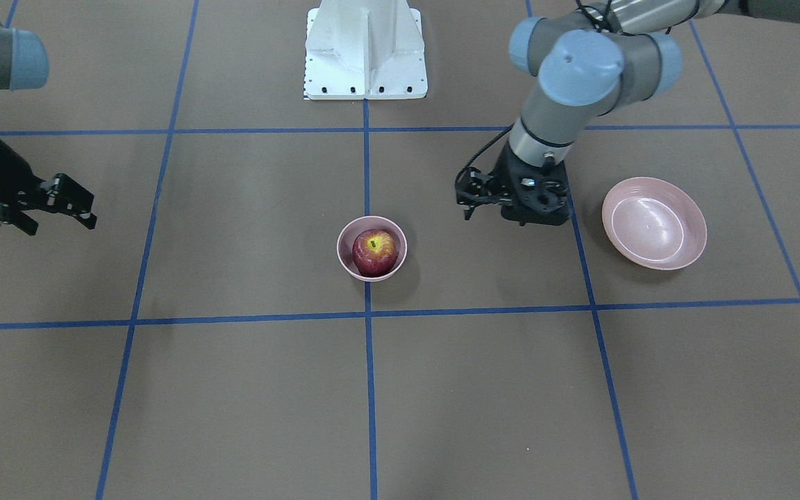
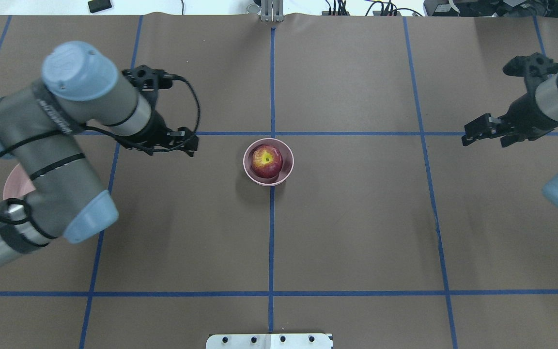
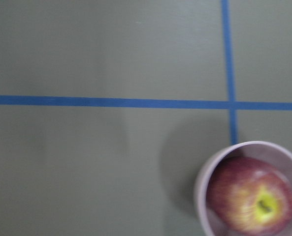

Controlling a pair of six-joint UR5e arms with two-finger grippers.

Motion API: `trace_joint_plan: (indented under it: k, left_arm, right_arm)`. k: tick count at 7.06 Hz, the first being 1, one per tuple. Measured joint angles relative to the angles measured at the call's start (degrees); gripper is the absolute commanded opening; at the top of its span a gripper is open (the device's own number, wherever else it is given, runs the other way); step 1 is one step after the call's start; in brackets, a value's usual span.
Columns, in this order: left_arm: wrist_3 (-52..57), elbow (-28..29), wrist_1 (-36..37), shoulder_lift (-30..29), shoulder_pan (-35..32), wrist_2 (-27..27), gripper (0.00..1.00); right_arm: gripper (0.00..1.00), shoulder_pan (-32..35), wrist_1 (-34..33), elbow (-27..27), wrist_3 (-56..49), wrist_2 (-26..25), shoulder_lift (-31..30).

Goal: Move apple from plate to bowl

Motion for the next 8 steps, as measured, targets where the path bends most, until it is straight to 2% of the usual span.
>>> trace_joint_plan:
  k: [2,4,6,8]
  left_arm:
    - [22.0,-4.6,0.0,14.1,-12.1,-4.3,0.97]
    - [42.6,-4.2,0.6,23.3,-24.6,-7.1,0.98]
    - [50.3,-2.7,1.0,28.5,-30.5,-7.6,0.98]
    - [50.5,-1.5,0.9,29.3,-33.3,-7.9,0.98]
  right_arm:
    - [1.0,6.2,-0.5,-0.5,-11.3,0.5,-4.0]
    - [1.0,7.6,-0.4,-0.7,-14.9,0.5,-5.6]
    - [1.0,7.8,-0.1,-0.9,-15.5,0.5,-6.6]
    - [1.0,9.1,0.1,-1.0,-17.2,0.6,-8.4]
